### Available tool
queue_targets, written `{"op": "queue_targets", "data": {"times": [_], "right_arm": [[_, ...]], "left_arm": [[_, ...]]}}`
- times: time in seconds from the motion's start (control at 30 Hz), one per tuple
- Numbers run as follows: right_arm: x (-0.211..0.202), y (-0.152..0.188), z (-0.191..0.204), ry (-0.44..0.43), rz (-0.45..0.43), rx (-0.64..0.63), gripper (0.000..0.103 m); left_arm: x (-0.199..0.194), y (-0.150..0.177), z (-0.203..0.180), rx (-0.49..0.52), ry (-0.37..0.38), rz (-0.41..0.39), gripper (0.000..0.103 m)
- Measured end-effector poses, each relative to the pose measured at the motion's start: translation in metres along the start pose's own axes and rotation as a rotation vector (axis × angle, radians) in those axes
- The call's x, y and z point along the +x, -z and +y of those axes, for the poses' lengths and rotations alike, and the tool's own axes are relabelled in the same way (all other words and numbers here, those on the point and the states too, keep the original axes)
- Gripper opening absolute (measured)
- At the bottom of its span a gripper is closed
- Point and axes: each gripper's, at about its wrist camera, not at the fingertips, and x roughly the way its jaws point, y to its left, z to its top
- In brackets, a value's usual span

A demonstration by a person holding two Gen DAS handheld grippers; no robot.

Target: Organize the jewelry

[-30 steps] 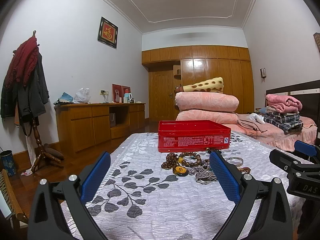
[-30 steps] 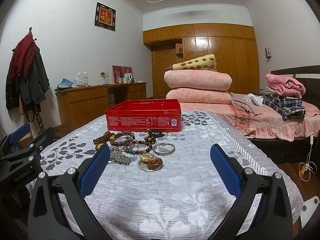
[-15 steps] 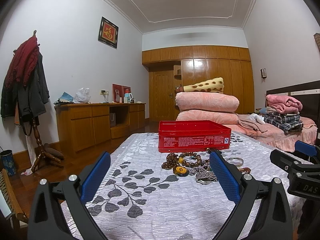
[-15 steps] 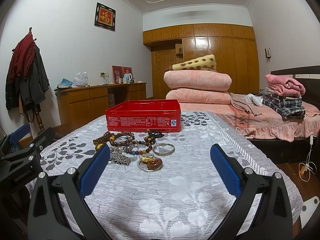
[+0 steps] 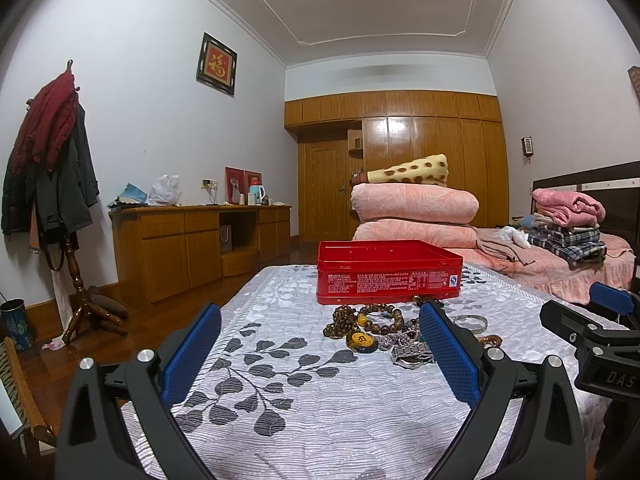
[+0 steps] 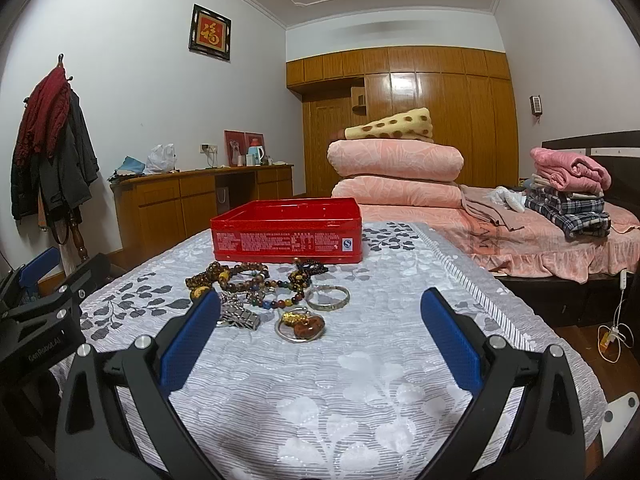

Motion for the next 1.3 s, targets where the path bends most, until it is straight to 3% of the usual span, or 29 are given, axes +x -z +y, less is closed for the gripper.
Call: {"op": "queue_targets", "data": {"times": [0.37,0.5,0.83,0.93,1.0,1.3], "right_arm": [[0.004,0.005,0.001,-0.005,0.015,0.003,0.097],[0.012,0.006,0.0,0.008,0.049,-0.004,0.097],[0.04,0.005,-0.01,0.005,0.216,0.028,0.097],[0.051,0.006,-0.011,-0.014,0.262,0.028,0.089],[0.058,0.006,-0.011,-0.027,0.298,0.027,0.079],[0.084,-0.001,-0.009,-0.093,0.428,0.036,0.064]], "left_arm": [[0.01,0.006,0.005,-0.006,0.0,0.022,0.097],[0.017,0.008,0.007,-0.012,0.0,0.068,0.097],[0.047,0.012,-0.007,0.011,0.034,0.286,0.097],[0.056,0.013,-0.009,-0.001,0.058,0.331,0.094],[0.063,0.014,-0.012,-0.002,0.067,0.36,0.092],[0.09,0.013,-0.023,-0.013,0.132,0.474,0.082]]}}
